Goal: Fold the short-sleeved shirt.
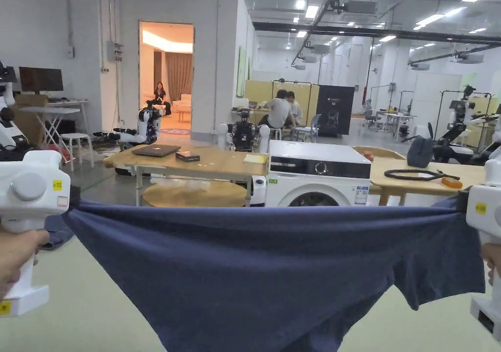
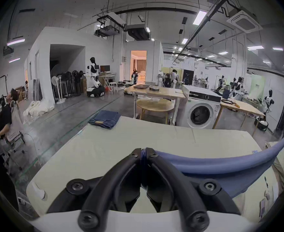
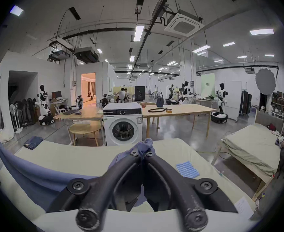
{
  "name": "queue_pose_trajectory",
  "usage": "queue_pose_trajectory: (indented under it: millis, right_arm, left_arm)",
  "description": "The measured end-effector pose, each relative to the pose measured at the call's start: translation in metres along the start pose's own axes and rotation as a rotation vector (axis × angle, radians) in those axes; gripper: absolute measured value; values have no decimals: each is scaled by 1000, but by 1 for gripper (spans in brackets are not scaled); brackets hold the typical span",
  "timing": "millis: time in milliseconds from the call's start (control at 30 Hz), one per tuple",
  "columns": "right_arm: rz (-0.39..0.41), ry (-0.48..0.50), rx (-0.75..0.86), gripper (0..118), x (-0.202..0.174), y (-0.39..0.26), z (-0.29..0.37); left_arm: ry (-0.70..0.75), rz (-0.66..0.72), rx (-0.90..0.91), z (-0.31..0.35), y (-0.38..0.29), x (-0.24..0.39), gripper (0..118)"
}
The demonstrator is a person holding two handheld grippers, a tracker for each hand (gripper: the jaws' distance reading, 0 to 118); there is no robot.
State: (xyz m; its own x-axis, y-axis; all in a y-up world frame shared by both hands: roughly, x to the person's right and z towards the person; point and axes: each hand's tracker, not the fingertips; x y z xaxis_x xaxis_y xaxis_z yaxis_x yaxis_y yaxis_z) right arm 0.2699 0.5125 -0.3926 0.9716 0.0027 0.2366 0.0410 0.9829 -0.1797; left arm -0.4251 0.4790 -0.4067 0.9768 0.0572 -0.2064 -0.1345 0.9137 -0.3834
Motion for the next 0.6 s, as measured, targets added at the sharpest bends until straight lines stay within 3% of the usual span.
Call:
queue_pose_trajectory:
  millis: [233,600]
  right_arm:
    - [21,-15,-2,0,-5,-17,-10]
    - [99,-10,-158,0,6,-140,19]
  left_arm:
    - [-5,-36,5,-12,-12,6,0]
    - [-26,-62,-95,-19,-138,-11,0]
